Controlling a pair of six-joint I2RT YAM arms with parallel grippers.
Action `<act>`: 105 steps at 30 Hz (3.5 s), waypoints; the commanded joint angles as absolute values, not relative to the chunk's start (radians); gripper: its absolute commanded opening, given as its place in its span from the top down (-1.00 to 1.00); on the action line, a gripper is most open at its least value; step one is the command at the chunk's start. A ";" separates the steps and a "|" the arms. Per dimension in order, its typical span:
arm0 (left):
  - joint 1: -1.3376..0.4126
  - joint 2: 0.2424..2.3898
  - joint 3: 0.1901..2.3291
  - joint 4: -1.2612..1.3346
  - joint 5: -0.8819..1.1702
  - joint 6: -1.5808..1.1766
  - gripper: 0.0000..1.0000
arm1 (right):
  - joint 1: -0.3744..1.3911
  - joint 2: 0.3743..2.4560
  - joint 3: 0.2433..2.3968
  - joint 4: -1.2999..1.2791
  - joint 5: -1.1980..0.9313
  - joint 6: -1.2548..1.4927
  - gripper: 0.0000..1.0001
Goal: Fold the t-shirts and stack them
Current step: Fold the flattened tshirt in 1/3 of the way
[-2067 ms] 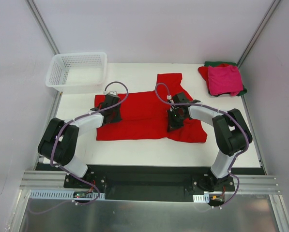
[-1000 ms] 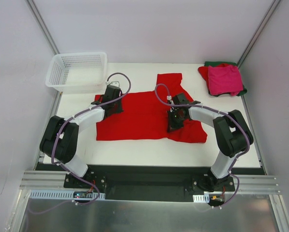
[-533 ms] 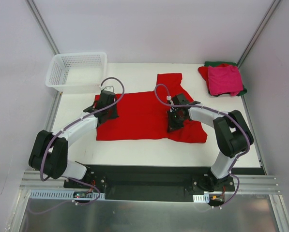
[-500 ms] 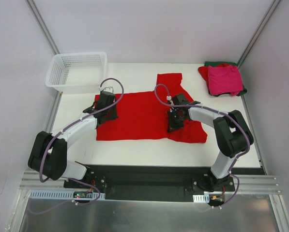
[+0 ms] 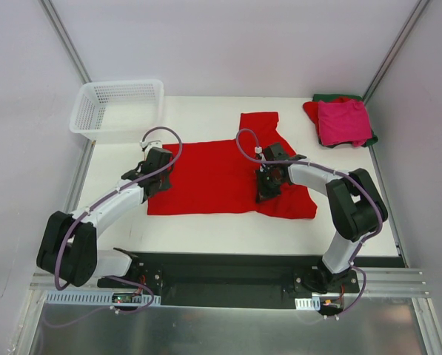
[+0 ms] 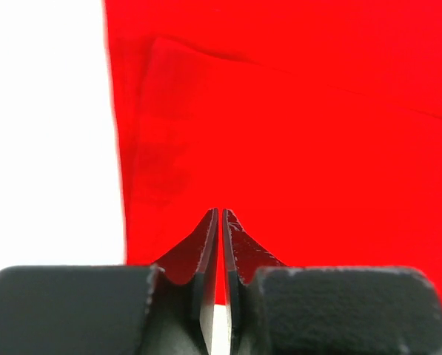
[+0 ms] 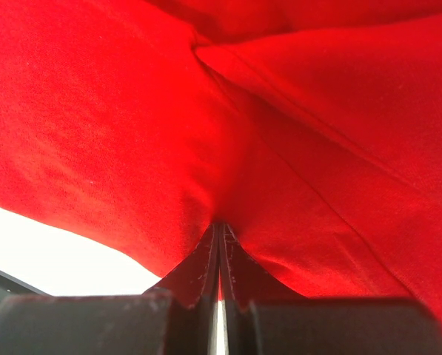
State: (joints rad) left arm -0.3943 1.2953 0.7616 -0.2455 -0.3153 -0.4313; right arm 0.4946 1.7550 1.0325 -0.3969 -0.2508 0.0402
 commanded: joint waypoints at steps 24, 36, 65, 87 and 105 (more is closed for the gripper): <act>-0.345 1.238 0.712 -0.394 -0.370 -0.531 0.44 | 0.511 1.766 1.026 -0.434 -0.227 0.026 0.98; -0.353 1.224 0.695 -0.382 -0.255 -0.583 0.57 | 0.514 1.720 1.029 -0.446 -0.200 0.035 0.98; -0.548 1.466 0.833 -0.146 -0.109 -0.554 0.67 | 0.374 1.517 1.069 -0.569 0.183 0.060 0.30; -0.548 1.466 0.841 -0.147 -0.117 -0.529 0.68 | 0.339 1.615 1.040 -0.491 0.158 0.074 0.30; -0.548 1.477 0.838 -0.146 -0.121 -0.529 0.69 | 0.308 1.626 1.086 -0.489 0.149 0.054 0.30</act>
